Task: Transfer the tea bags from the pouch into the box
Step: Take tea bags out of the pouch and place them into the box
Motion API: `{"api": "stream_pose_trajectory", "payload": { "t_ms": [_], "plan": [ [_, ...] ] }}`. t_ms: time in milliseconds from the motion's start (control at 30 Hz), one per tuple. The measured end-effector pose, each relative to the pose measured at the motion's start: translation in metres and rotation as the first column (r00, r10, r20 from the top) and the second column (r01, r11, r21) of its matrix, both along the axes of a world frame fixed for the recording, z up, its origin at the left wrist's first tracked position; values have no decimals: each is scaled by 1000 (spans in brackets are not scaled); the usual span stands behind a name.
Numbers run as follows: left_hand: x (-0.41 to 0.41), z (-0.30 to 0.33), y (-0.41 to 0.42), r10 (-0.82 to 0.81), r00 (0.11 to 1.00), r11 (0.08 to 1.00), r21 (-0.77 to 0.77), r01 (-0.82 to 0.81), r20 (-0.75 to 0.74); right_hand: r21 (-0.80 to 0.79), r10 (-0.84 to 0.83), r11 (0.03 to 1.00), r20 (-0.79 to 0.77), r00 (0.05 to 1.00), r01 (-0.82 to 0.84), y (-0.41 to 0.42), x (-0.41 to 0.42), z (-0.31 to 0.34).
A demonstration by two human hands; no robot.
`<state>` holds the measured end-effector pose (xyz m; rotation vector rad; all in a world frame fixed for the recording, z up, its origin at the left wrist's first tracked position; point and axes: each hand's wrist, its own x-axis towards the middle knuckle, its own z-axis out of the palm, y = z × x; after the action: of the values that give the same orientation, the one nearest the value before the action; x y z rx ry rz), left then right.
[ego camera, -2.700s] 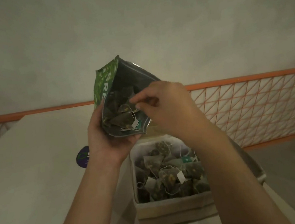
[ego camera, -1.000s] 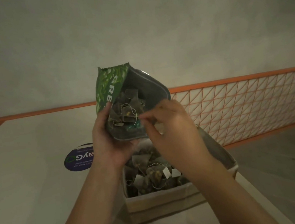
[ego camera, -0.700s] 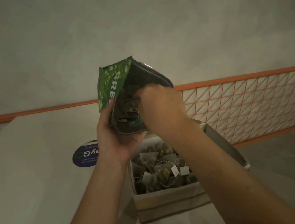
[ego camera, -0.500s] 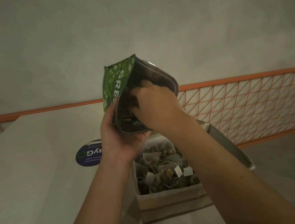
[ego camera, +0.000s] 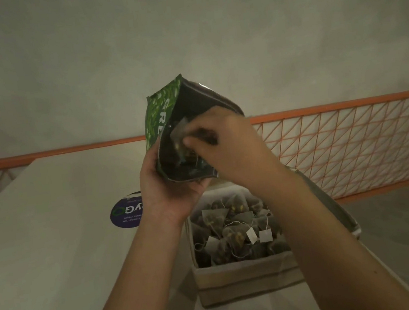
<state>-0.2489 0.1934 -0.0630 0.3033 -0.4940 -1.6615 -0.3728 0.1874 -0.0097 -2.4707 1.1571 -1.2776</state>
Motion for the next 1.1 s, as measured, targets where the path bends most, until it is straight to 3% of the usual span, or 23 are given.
{"api": "stream_pose_trajectory", "payload": {
  "t_ms": [133,233,500,667,867,1000,1100],
  "plan": [
    [2,2,-1,25,1000,1000,-15,-25,3,48,90,991,451,888,-125,19,-23,3],
    [3,3,-1,44,999,999,-22,-44,-3,106,69,983,542,838,-149,22,-34,0],
    [7,2,-2,19,1000,998,-64,-19,4,138,135,966,444,886,-217,23,-43,-8],
    [8,3,-3,6,1000,997,-77,-7,-12,223,-14,974,252,968,-44,26,-55,-27],
    [5,5,1,3,1000,998,-64,-3,-8,-53,-95,992,281,955,115,25,-48,-29],
    [3,4,0,17,1000,998,-68,-17,12,-280,-160,939,159,974,200,20,-31,-21],
    [1,3,0,2,1000,998,-60,-1,8,-364,-244,903,0,970,227,16,-16,-15]
  ]
}}
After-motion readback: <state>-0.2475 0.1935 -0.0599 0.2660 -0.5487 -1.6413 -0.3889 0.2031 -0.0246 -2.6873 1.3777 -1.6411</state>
